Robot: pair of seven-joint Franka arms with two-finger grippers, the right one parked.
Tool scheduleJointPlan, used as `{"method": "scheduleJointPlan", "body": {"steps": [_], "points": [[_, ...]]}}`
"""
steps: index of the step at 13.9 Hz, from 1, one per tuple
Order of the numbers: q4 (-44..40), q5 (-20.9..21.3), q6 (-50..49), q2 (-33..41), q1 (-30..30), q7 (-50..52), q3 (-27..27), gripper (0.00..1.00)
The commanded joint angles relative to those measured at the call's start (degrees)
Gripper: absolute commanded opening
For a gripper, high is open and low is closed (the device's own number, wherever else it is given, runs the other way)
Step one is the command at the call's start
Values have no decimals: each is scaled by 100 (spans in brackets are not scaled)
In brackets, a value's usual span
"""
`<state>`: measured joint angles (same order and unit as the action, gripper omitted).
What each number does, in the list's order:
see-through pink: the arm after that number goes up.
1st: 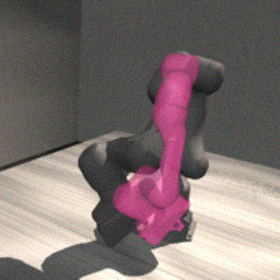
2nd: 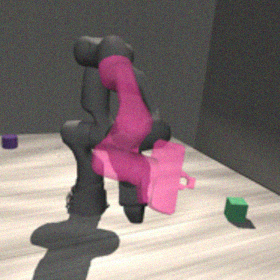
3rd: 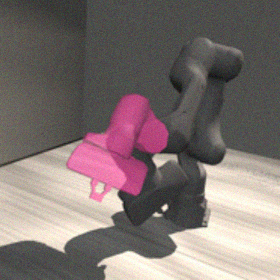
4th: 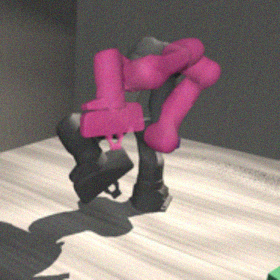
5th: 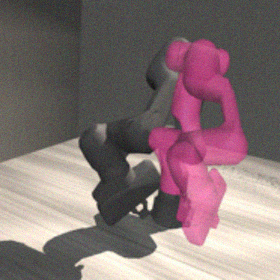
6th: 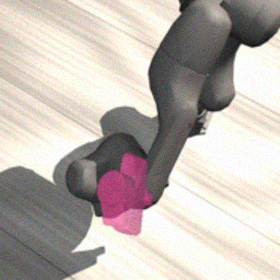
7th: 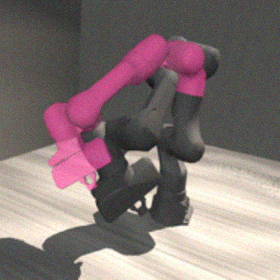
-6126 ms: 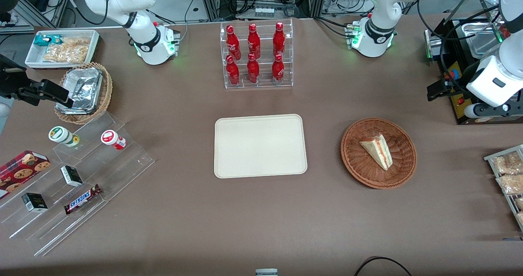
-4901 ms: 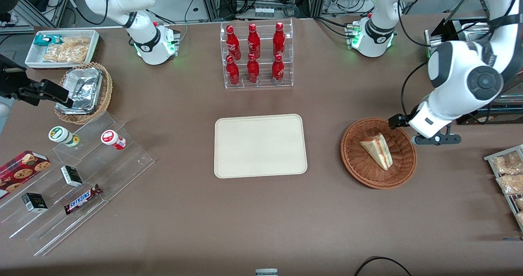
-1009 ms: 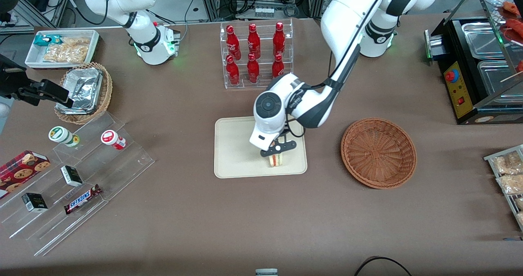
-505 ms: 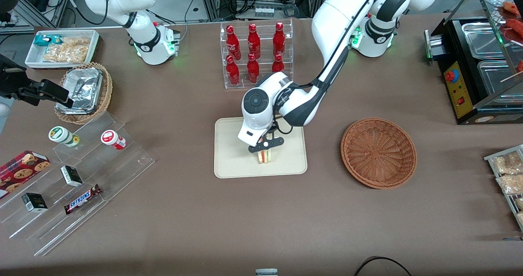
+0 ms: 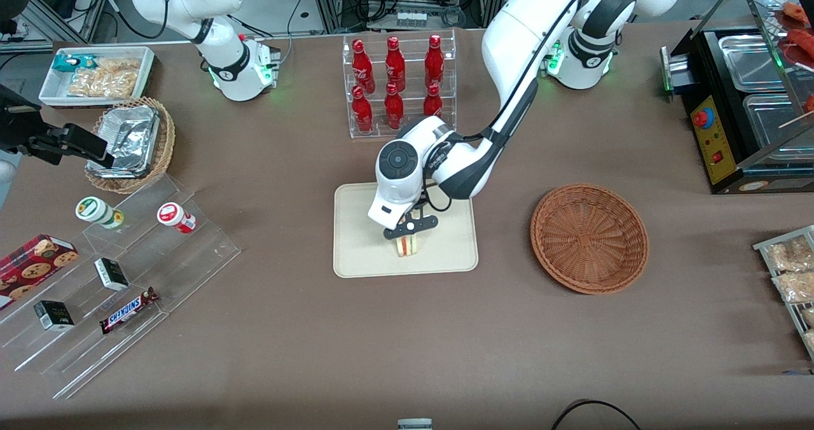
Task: Place sandwich from basket to tray
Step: 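Lower the sandwich onto the tray and open the left gripper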
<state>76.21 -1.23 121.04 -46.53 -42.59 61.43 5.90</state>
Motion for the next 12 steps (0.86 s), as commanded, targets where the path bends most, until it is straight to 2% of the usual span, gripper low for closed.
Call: {"method": "scheduleJointPlan", "body": {"steps": [1, 7, 12], "points": [[-133, -71, -28, 108, -13, -8, -19, 100], [-80, -9, -713, 794, 40, -17, -88, 100], [-63, -62, -1547, 1085, 602, -297, -159, 100]]}}
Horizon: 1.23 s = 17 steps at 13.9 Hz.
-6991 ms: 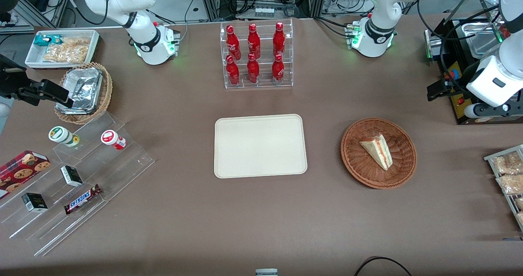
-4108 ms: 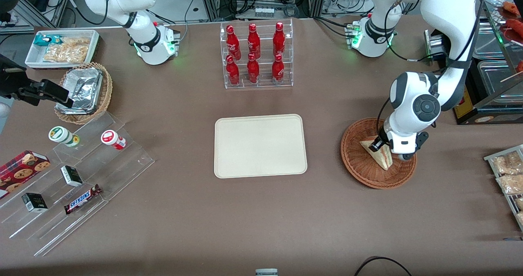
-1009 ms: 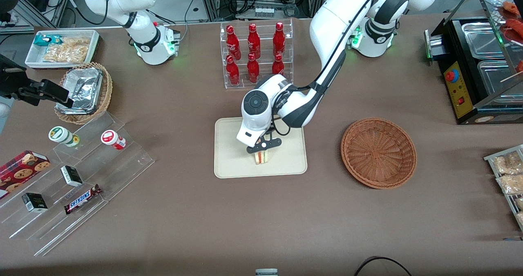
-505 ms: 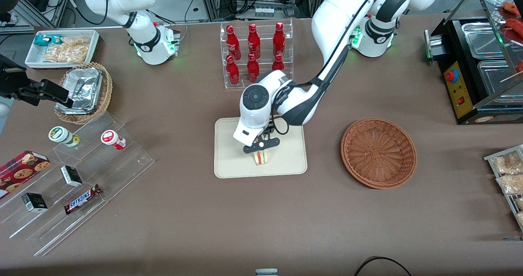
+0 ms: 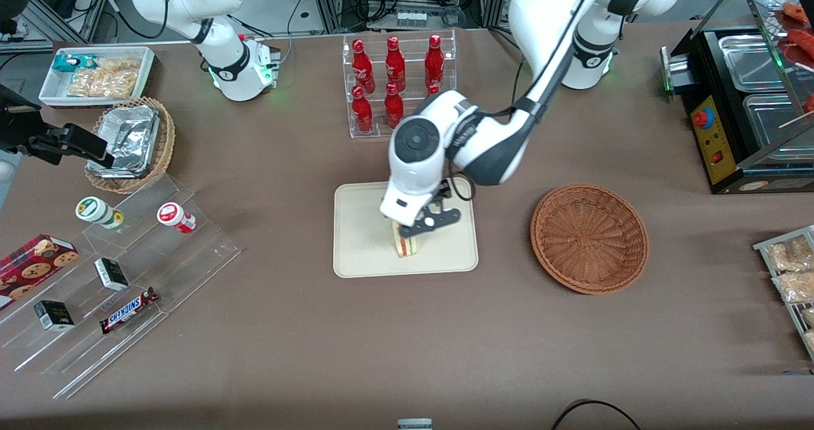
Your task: Place sandwich from basket to tray
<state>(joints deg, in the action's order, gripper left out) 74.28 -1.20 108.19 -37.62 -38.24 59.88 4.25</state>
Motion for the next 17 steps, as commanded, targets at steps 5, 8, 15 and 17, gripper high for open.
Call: {"method": "scheduleJointPlan", "body": {"steps": [5, 8, 15, 17], "points": [[612, -73, -851, 710, 1132, -1140, 5, 100], [1393, -82, -905, 1404, 1783, -2222, 14, 100], [2424, -82, -1035, 2574, 2627, -4218, 5, 100], [2486, -47, -1342, 2881, 2830, -4702, 5, 100]]}}
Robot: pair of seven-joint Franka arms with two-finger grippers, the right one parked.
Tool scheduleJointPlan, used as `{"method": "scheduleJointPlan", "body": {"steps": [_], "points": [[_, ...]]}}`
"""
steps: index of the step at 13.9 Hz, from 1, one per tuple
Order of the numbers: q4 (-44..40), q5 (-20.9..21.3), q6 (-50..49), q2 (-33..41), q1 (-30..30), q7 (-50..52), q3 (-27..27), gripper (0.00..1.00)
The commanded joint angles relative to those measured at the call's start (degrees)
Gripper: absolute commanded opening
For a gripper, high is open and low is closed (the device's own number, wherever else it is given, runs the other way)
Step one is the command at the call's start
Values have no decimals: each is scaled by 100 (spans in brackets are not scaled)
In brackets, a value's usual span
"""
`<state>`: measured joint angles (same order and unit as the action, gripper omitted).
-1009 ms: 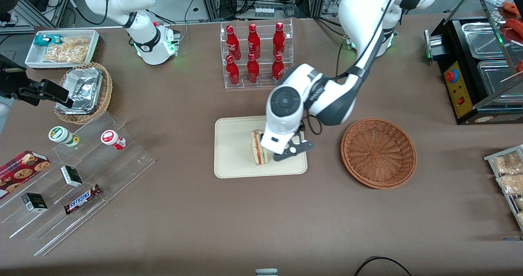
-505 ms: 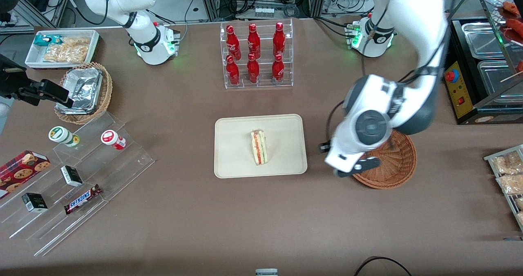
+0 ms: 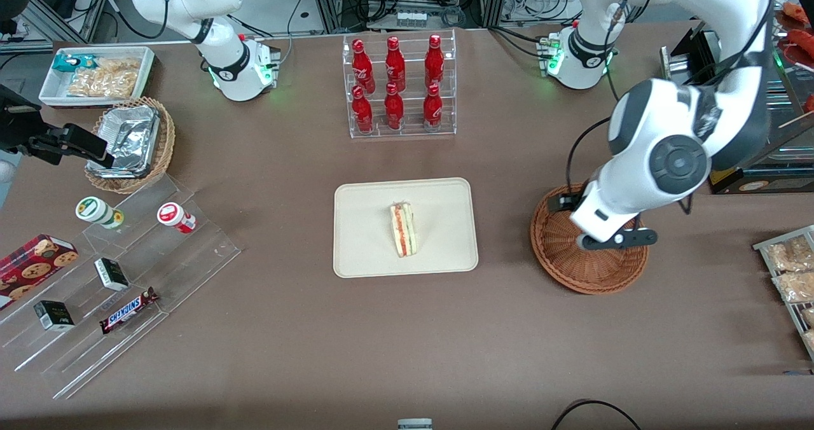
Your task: Place sandwich from basket to tray
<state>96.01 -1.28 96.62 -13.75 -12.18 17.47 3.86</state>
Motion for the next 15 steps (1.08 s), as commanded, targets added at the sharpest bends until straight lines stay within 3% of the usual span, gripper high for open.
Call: {"method": "scheduleJointPlan", "body": {"steps": [1, 9, 15], "points": [[409, -39, -291, 714, 494, -725, 71, 100], [164, 58, -863, 1402, 1674, -1447, 545, 100], [32, 321, -829, 1446, 1719, -1695, 493, 100]]}}
